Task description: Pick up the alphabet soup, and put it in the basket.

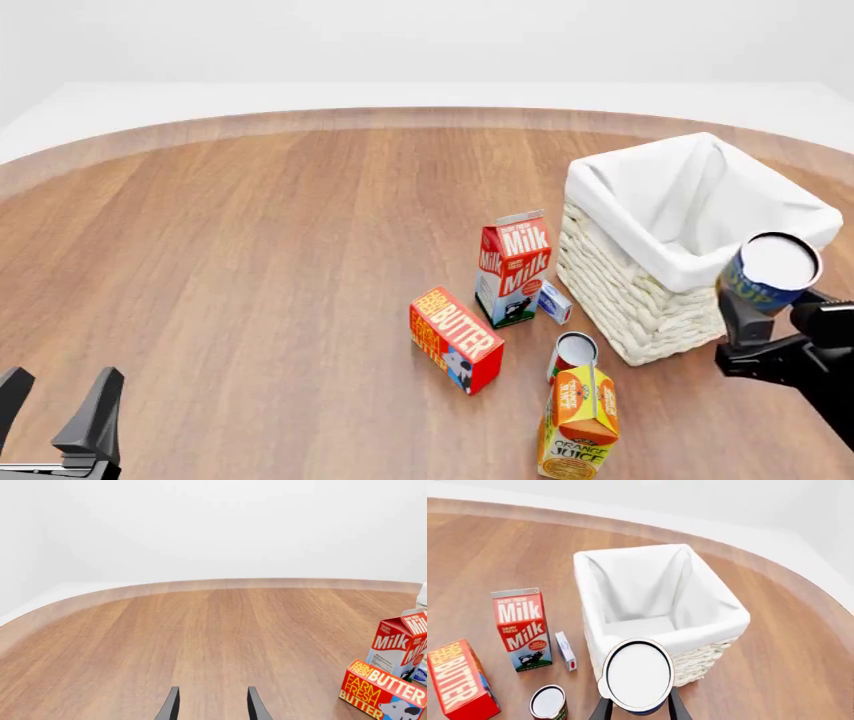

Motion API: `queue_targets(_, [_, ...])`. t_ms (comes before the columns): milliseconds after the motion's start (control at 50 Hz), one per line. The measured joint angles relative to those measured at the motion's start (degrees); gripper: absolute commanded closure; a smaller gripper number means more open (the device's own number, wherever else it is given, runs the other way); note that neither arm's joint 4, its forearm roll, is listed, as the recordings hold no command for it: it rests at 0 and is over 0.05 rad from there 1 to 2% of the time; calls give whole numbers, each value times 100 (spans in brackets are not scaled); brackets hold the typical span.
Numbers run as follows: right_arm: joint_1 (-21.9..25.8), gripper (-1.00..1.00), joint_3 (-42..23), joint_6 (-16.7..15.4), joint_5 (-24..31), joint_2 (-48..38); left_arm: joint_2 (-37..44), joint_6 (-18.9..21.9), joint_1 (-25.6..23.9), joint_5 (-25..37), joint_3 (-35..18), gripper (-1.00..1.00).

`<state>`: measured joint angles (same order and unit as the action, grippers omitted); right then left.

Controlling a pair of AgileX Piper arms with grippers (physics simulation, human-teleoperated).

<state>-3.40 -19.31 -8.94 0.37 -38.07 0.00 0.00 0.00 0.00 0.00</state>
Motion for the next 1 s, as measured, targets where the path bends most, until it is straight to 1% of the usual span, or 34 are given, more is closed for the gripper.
queue_targets(120, [37,100,-141,-27,58,-13,0,0,0,0,0,-100])
queue_targets(360, [76,100,-556,-102,346,29,0,0,0,0,0,-100])
queue_targets(700, [82,100,-1196,-284,845,67,0,0,0,0,0,-100])
queue_targets(1000, [102,100,-1788,-480,1238,-67,0,0,0,0,0,-100])
